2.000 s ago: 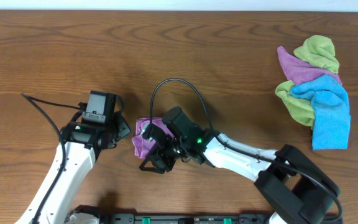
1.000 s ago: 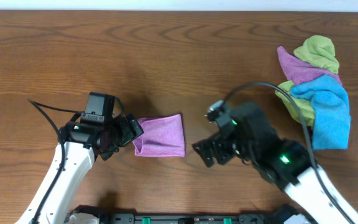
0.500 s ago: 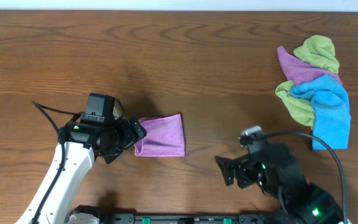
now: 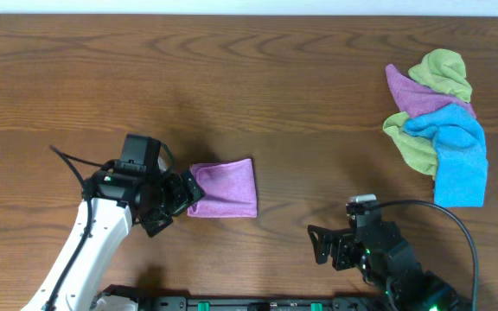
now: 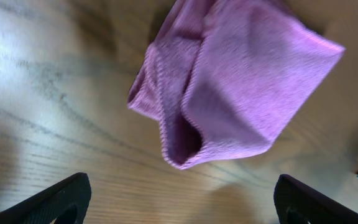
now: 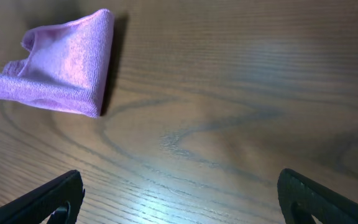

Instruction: Fold the cloth

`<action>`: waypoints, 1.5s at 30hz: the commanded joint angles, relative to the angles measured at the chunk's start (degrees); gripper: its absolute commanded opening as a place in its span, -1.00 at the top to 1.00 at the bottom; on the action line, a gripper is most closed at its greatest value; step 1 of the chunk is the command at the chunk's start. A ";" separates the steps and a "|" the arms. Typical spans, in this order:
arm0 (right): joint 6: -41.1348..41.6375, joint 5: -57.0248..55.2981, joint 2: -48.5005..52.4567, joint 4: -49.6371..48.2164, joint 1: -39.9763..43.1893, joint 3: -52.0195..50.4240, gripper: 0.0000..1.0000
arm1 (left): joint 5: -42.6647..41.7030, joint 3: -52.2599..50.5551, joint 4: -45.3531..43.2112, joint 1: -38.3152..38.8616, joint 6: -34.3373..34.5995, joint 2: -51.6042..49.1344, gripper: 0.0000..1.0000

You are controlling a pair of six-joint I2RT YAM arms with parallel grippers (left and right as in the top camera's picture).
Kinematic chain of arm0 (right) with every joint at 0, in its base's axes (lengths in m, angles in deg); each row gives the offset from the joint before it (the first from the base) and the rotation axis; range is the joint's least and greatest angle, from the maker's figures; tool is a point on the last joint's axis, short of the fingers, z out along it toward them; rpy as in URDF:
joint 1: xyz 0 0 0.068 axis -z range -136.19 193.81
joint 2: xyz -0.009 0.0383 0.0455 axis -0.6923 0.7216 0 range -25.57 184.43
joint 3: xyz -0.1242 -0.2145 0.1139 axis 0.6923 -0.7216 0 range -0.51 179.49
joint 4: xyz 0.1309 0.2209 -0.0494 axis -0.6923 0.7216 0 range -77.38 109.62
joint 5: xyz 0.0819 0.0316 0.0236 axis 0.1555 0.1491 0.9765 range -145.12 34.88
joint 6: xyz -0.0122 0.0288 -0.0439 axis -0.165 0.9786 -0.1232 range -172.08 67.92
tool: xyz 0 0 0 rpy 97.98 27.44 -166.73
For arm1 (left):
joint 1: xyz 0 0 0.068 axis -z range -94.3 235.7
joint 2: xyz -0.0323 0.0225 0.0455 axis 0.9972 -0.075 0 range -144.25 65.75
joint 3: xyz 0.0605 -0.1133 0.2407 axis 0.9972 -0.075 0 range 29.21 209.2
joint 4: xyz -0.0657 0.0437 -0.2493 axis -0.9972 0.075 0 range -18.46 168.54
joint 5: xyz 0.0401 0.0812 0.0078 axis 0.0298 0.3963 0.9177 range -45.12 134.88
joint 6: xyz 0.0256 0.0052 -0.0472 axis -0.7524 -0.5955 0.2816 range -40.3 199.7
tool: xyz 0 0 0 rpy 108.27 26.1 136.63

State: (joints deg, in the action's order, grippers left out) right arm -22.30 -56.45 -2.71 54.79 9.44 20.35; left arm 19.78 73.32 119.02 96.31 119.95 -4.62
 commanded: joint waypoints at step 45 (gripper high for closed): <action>1.46 0.26 -0.46 0.13 0.26 -0.02 -0.98 | -4.11 -14.16 -35.30 -0.07 11.23 -12.79 -0.41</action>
State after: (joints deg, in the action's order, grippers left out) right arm -21.46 -56.16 -2.76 54.90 9.44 20.35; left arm 15.23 59.73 84.49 96.29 131.08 -14.74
